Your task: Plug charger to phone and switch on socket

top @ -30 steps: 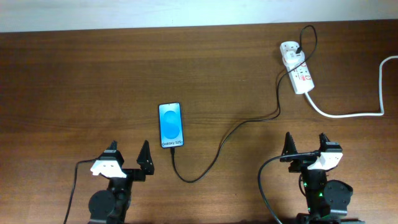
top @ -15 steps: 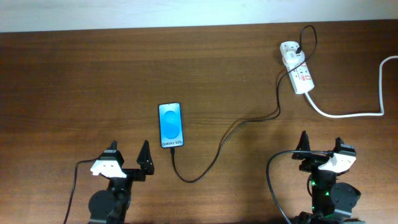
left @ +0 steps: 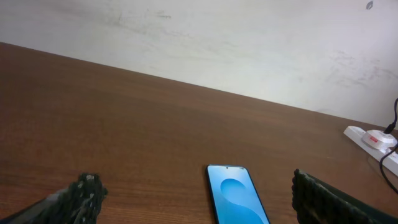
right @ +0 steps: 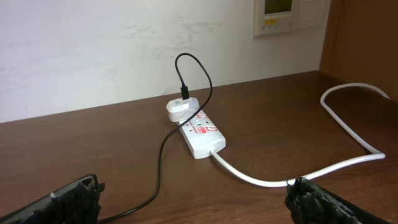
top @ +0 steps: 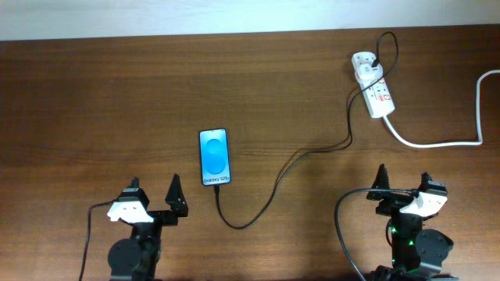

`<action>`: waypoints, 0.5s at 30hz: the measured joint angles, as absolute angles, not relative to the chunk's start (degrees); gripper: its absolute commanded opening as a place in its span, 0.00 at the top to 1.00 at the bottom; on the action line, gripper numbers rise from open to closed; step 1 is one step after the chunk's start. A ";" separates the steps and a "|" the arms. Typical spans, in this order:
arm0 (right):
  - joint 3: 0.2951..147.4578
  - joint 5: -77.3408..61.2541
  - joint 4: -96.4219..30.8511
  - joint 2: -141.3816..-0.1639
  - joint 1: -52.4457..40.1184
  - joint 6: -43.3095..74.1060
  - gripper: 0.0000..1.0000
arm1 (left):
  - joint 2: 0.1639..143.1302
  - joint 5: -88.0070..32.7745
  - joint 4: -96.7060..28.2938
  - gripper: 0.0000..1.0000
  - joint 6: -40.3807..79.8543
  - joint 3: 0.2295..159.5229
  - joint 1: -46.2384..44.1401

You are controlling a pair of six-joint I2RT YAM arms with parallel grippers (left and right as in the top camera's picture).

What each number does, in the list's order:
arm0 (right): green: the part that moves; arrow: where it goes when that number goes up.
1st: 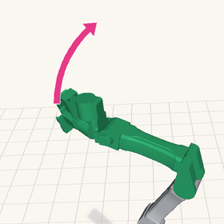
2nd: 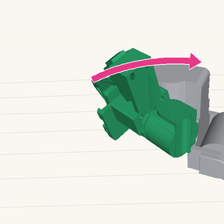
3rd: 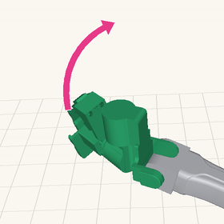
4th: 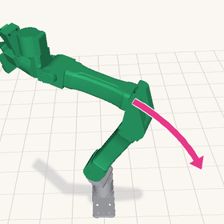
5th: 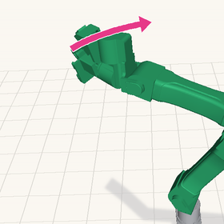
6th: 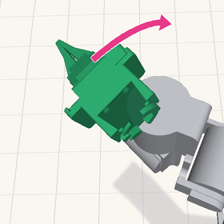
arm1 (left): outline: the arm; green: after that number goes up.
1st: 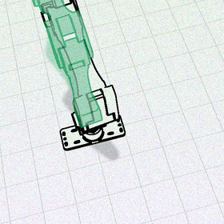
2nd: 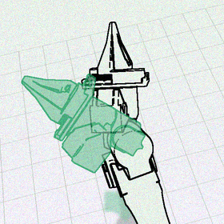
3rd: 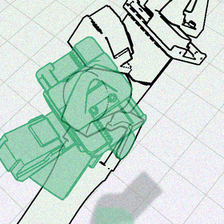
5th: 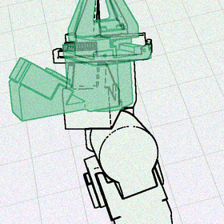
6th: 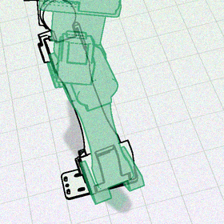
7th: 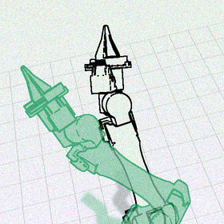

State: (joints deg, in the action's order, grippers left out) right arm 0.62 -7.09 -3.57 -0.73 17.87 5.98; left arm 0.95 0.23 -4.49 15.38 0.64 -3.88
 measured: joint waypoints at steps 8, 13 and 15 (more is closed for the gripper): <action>0.62 -7.09 -3.60 -0.73 17.87 6.00 0.02 | 0.95 0.25 -4.49 0.01 15.38 0.64 -3.88; 0.62 -7.09 -3.60 -0.73 17.87 5.98 0.02 | 0.95 0.25 -4.49 0.01 13.17 0.64 -3.88; 0.62 -7.09 -3.60 -0.73 17.87 5.96 0.02 | 0.95 0.27 -4.49 0.01 10.28 0.64 -3.88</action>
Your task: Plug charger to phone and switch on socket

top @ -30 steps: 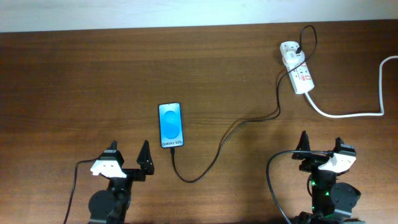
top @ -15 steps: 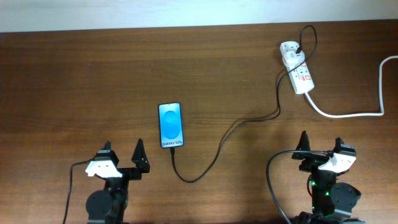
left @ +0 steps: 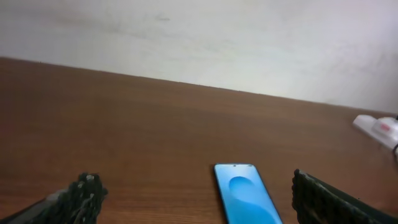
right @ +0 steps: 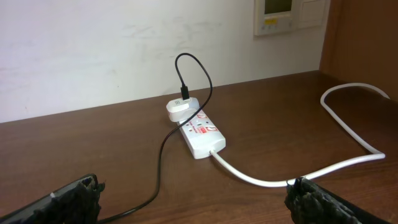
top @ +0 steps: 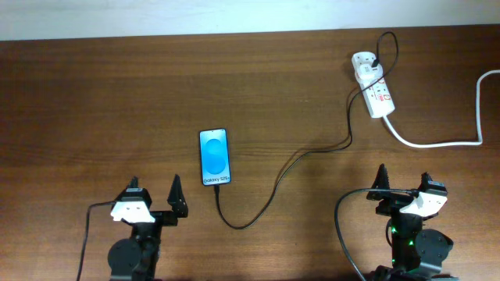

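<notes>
A phone (top: 215, 157) with a lit blue screen lies flat near the table's middle; the left wrist view shows the phone (left: 245, 198) too. A black charger cable (top: 275, 187) runs from below the phone to a white adapter (top: 366, 64) plugged into a white power strip (top: 376, 92) at the back right. The right wrist view shows the power strip (right: 200, 134) and adapter (right: 180, 108). My left gripper (top: 155, 197) is open just in front of the phone. My right gripper (top: 402, 184) is open at the front right, apart from the strip.
The power strip's thick white lead (top: 449, 140) curves off the right edge of the wooden table (top: 94, 109). A wall panel (right: 289, 15) hangs behind the table on the right.
The left gripper has turned slightly, so the phone sits a little more to the right in its wrist view, which is now blurred. The right arm has not moved.
</notes>
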`<action>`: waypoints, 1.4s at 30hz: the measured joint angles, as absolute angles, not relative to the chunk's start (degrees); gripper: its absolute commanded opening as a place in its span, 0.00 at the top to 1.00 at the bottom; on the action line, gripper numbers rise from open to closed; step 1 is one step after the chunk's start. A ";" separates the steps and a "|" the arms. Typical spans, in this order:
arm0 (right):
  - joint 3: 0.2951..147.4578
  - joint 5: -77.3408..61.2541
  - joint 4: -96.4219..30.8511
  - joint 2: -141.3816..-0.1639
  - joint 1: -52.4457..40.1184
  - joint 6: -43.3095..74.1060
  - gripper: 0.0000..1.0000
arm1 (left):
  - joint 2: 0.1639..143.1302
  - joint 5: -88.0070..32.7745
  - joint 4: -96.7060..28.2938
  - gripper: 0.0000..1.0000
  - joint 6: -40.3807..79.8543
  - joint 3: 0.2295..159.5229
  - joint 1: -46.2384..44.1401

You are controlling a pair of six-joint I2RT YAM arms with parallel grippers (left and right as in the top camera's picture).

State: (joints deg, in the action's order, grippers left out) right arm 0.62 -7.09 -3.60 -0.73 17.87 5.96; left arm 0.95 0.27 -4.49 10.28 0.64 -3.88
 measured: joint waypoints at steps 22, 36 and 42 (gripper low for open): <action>0.62 -7.09 -3.60 -0.73 17.87 5.96 0.02 | 0.95 0.27 -4.49 0.01 6.63 0.64 -3.88; 0.62 -7.09 -3.60 -0.73 17.87 5.96 0.02 | 0.95 0.27 -4.49 0.01 6.61 0.64 -3.88; 0.62 -7.09 -3.60 -0.73 17.87 5.98 0.02 | 0.95 0.27 -4.49 0.01 6.61 0.64 -3.88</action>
